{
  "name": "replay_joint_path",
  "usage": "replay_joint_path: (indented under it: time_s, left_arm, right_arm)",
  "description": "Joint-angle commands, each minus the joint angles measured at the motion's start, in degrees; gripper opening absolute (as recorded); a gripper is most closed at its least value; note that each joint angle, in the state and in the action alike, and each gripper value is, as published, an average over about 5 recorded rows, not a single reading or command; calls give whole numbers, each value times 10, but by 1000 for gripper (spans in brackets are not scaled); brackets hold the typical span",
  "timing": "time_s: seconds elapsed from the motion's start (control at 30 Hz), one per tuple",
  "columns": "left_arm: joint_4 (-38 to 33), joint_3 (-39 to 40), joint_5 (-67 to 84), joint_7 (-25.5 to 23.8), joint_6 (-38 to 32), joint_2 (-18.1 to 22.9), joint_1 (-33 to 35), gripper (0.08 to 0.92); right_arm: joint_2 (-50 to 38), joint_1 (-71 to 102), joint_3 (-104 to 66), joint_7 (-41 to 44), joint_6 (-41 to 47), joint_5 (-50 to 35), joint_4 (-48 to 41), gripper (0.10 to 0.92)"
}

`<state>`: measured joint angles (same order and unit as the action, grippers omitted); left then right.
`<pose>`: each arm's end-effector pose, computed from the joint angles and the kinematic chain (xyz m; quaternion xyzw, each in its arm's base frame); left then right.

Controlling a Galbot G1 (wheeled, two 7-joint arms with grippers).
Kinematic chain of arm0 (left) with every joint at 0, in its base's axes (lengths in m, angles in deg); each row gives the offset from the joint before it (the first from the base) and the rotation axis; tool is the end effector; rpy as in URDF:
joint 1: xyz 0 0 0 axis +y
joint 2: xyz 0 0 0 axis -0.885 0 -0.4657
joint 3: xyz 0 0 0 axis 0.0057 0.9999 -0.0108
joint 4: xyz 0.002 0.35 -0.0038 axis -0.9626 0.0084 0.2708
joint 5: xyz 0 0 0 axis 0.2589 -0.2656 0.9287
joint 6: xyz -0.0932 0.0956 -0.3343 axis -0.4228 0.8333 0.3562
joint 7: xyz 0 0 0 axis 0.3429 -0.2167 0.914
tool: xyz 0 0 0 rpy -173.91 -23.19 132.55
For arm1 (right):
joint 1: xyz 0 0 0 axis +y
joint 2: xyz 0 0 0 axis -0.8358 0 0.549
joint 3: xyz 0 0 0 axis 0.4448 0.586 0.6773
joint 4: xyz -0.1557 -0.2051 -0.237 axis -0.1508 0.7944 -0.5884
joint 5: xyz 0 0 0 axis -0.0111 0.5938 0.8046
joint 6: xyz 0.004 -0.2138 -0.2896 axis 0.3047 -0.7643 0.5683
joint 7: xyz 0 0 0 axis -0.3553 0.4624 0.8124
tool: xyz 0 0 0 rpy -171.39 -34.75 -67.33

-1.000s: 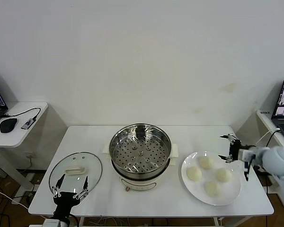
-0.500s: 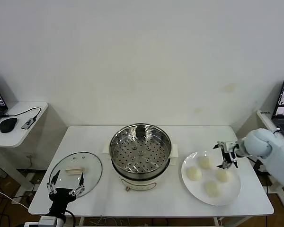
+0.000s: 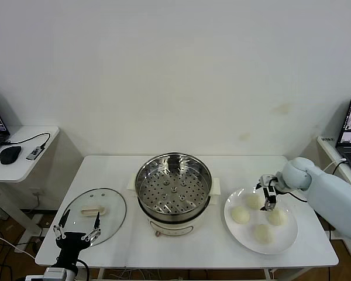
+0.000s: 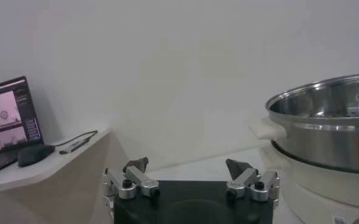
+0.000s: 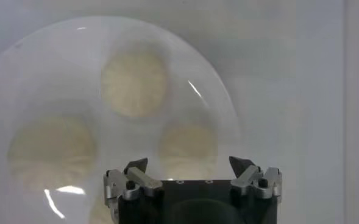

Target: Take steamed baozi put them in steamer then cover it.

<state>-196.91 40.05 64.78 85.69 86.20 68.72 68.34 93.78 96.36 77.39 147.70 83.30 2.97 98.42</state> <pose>0.1417 0.0864 -0.2966 0.0323 -0.9881 -0.1364 0.0631 0.5021 -0.1609 -0.2367 0.4574 -0.5729 0.5450 0.4068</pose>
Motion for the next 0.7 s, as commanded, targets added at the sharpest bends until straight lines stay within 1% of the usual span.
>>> replay_joint_path:
  time_s: [0.03,0.23,0.7]
  left_arm:
    - [0,1,-2,0,0,0,-1,823]
    - [1,1,-4,0,0,1,-3,823]
    - [2,-1,-6,0,-1,0,-3,823]
  right_arm:
    - [22,-14,17,3,6,11,-26,823]
    - [33,-11,13,-2,8,21,-38,812]
    - [32,-13,17,1,11,21,-37,641]
